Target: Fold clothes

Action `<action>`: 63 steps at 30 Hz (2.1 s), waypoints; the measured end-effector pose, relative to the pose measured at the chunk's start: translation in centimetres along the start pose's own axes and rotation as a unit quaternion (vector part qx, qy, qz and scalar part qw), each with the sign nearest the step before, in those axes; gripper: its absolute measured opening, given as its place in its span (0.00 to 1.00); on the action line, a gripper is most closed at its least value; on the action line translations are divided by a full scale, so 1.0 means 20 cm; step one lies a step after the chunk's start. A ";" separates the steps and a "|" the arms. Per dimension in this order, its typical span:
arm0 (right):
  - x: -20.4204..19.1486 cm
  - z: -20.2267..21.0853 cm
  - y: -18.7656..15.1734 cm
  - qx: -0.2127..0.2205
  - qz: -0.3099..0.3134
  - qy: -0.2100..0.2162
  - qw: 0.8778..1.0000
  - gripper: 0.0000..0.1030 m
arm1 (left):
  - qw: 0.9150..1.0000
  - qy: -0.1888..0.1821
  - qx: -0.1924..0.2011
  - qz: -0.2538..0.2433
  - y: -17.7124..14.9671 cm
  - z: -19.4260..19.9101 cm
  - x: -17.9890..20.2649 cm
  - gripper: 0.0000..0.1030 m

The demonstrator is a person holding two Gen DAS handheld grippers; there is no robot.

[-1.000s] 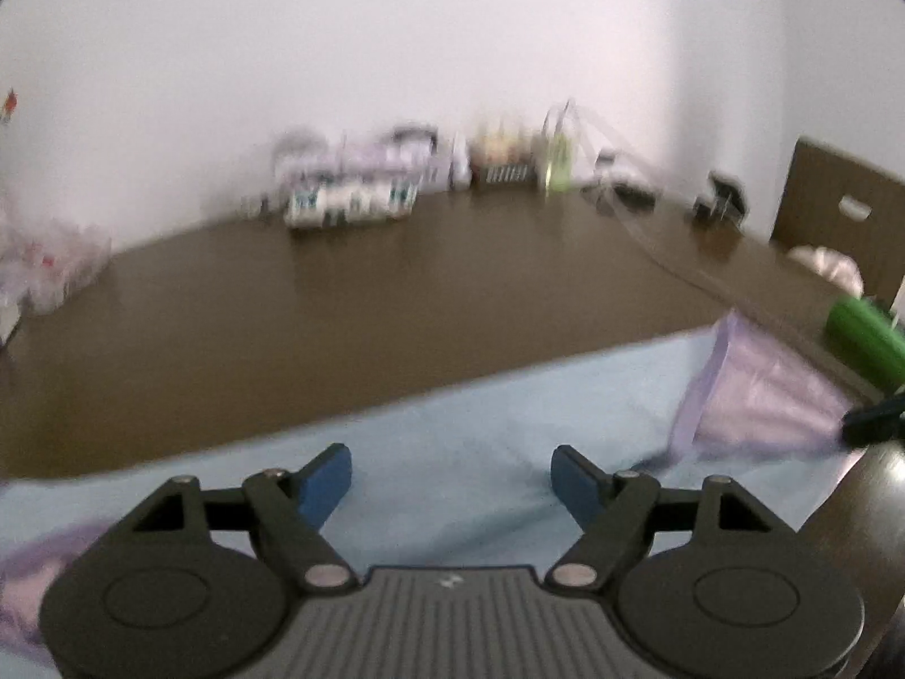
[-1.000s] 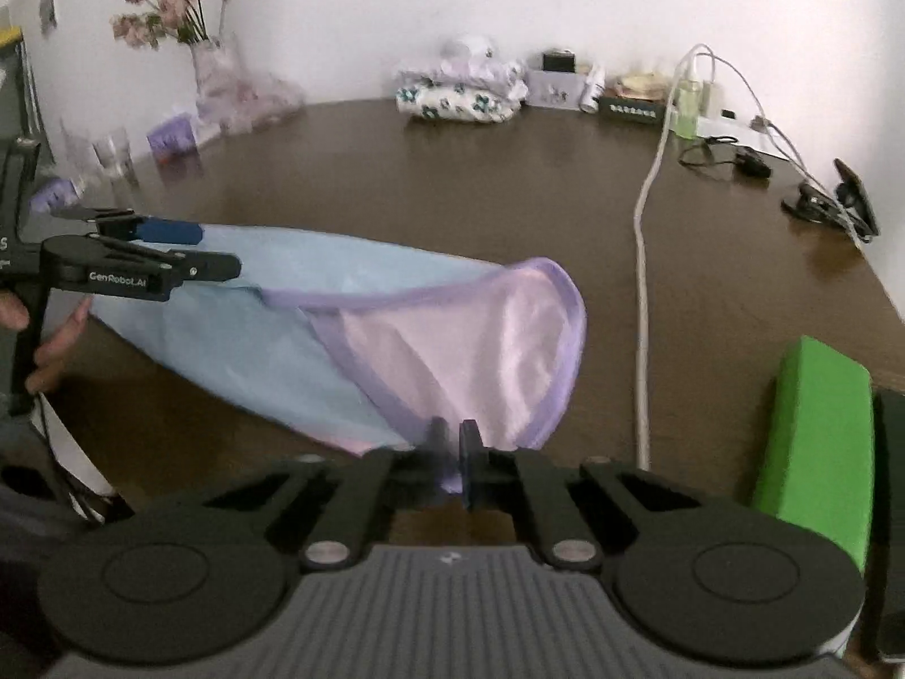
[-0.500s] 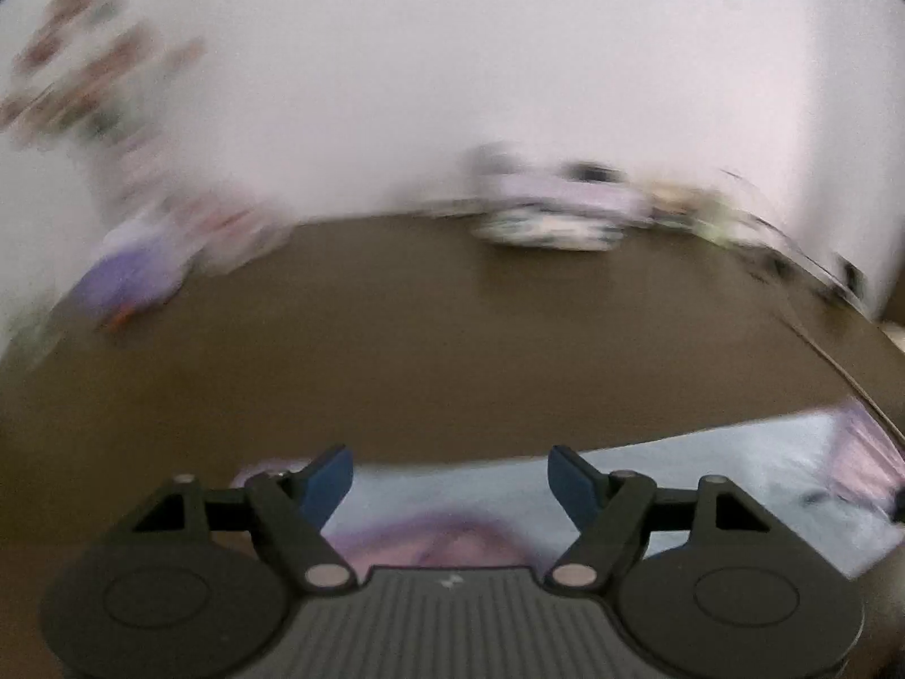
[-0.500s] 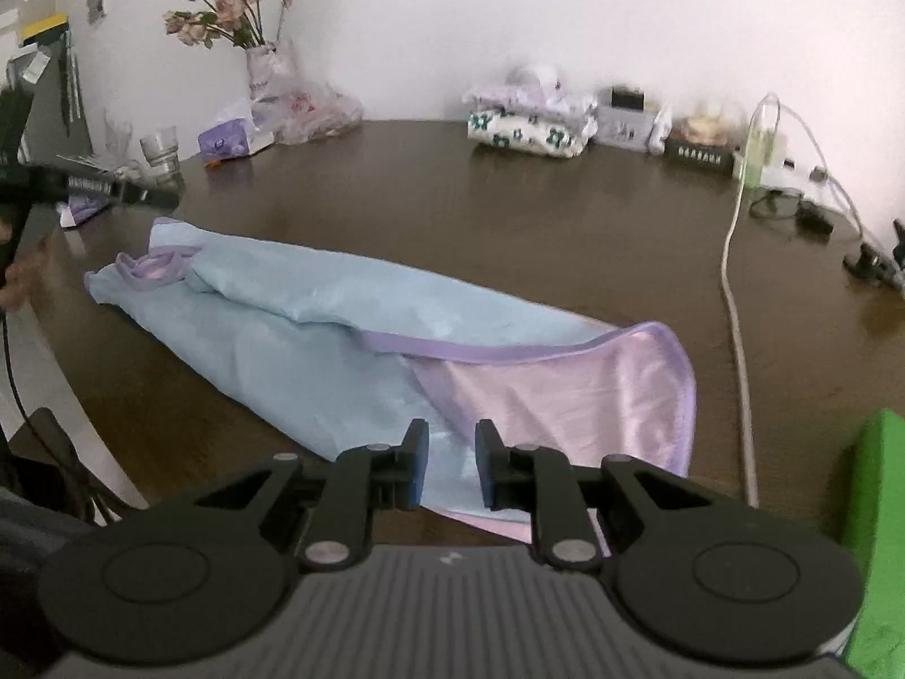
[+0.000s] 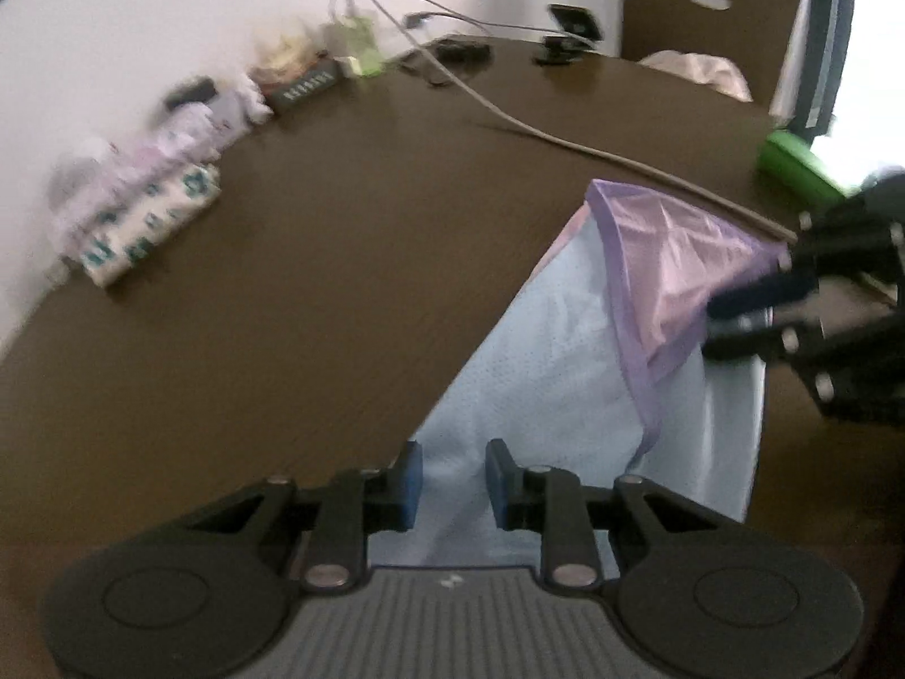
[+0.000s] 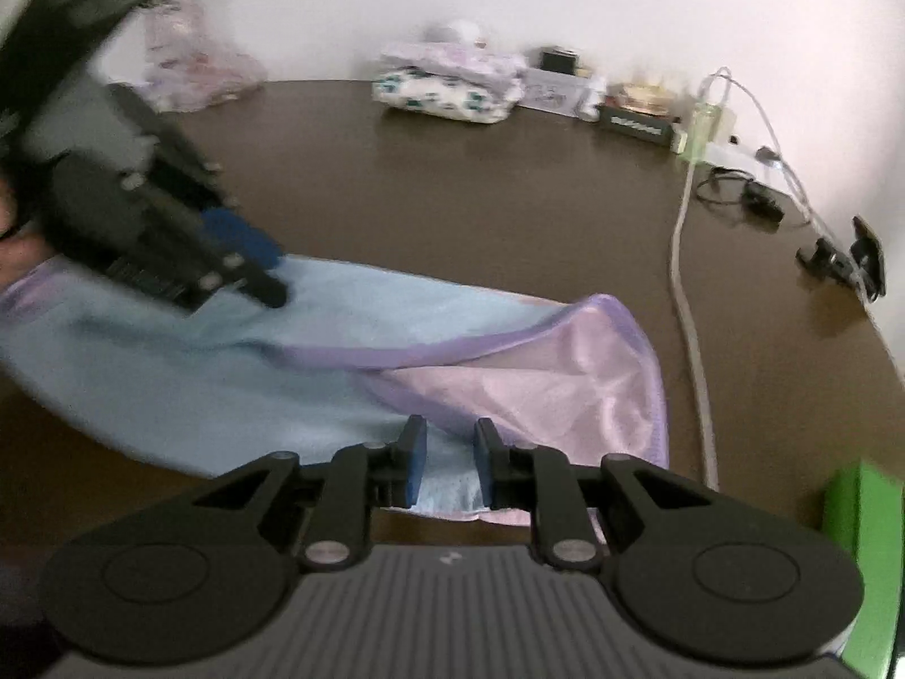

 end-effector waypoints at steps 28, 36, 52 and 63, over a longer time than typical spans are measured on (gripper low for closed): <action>-0.28 -0.37 0.55 0.020 0.010 0.121 0.992 0.28 | 0.976 0.034 -0.019 0.212 -0.50 0.36 -0.45 0.29; -0.85 0.05 0.09 0.007 0.094 0.236 0.967 0.26 | 0.951 0.061 0.039 0.302 -0.75 0.64 -0.21 0.28; -0.41 0.56 -0.16 0.044 0.121 0.228 0.965 0.37 | 0.967 -0.075 0.127 0.209 -0.61 0.87 0.40 0.38; -0.60 0.67 -0.32 0.076 0.250 0.312 0.914 0.48 | 0.978 -0.031 0.200 -0.048 -0.63 0.93 0.61 0.52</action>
Point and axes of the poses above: each gripper's, at about its wrist camera, not at the fingertips, and z roughly against the way its jaws point, x to its right, y to its top, the point moved 10 cm from there along -z, roughly the way its jaws point, and after that the axes turned 11 degrees about x, right-handed, at the moved point
